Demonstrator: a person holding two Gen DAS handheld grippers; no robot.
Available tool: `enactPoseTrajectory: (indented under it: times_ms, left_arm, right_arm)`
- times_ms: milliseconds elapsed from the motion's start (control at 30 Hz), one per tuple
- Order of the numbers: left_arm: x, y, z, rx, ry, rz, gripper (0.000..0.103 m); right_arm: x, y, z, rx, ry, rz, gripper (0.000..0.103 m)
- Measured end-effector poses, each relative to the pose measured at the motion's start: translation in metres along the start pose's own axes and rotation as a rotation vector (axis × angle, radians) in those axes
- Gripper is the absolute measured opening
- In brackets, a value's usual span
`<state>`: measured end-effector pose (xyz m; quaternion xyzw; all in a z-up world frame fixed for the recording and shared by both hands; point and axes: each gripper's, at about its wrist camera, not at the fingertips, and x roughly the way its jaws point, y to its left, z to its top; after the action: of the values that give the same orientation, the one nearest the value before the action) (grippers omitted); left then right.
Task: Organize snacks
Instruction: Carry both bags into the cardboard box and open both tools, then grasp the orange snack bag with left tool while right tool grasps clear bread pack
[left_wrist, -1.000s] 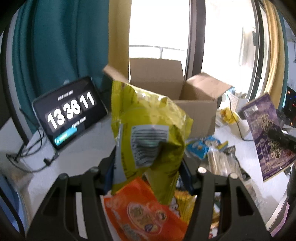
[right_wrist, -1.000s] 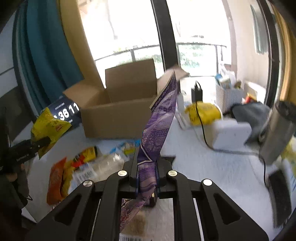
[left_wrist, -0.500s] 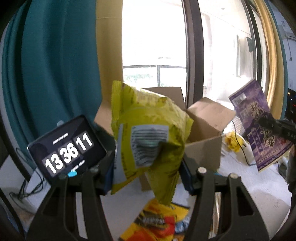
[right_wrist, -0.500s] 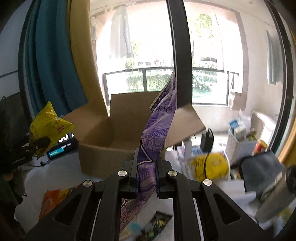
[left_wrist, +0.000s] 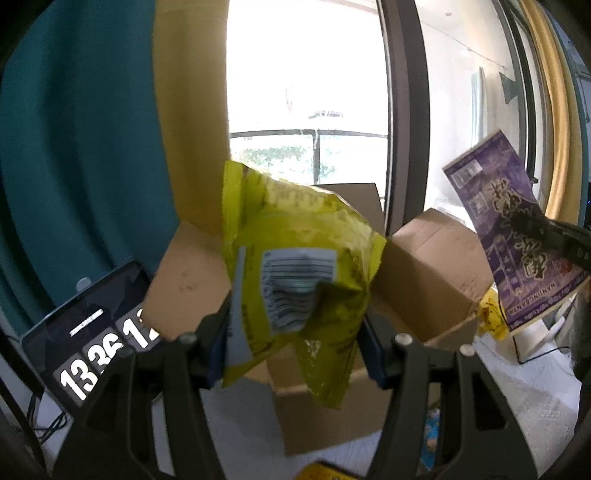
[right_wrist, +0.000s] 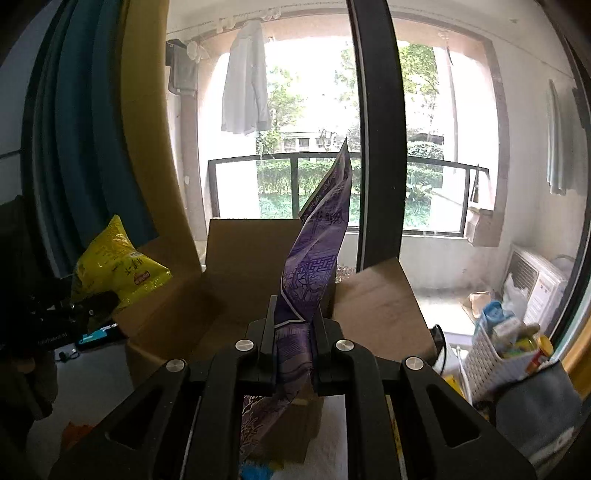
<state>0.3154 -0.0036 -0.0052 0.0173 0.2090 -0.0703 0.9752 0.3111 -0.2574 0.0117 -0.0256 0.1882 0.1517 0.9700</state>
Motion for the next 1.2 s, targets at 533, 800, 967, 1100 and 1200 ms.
enactPoseTrajectory:
  times_ms: [533,800,967,1100,1200]
  left_arm:
    - [0.049,0.016,0.01,-0.09,0.036,0.003,0.096]
    - [0.004,0.017,0.004,-0.116,0.002,-0.01,0.096]
    - [-0.026,0.019,0.002,-0.132,-0.025,-0.014,0.096]
    - [-0.05,0.02,-0.006,-0.141,-0.041,-0.015,0.096]
    - [-0.071,0.018,-0.014,-0.146,-0.046,-0.015,0.096]
  right_arm:
    - [0.067,-0.001,0.018,-0.006,0.03,-0.053,0.054]
    - [0.035,0.014,0.009,-0.019,0.033,-0.039,0.054]
    - [0.005,0.022,0.003,-0.017,0.033,-0.027,0.054]
    - [-0.016,0.033,-0.006,-0.007,0.035,-0.004,0.054]
    - [-0.031,0.04,-0.016,0.003,0.047,0.018,0.054]
